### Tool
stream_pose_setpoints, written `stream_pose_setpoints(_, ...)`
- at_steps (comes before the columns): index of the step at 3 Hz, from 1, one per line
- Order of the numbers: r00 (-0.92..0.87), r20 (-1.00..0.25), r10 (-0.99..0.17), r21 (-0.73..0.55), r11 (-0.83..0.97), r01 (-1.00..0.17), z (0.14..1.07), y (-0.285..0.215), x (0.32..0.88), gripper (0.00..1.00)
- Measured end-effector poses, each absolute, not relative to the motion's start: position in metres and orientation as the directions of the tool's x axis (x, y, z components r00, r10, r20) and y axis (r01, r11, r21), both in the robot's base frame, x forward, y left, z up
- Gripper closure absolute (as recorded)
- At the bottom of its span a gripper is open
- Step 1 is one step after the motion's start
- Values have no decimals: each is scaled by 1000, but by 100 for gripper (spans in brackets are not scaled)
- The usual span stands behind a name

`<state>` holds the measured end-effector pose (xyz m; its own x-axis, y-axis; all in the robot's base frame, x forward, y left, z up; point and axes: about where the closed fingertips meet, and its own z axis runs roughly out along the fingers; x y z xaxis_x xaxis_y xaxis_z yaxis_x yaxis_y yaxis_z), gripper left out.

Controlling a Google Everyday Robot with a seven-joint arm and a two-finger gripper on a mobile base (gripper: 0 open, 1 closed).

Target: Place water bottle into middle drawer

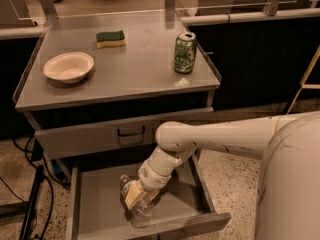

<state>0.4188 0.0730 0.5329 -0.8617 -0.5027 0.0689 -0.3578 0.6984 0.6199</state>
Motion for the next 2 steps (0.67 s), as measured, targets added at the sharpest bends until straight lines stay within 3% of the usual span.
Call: stream_pose_setpoints(2,-894,97,-438,639,716,-281,497,75,436,100)
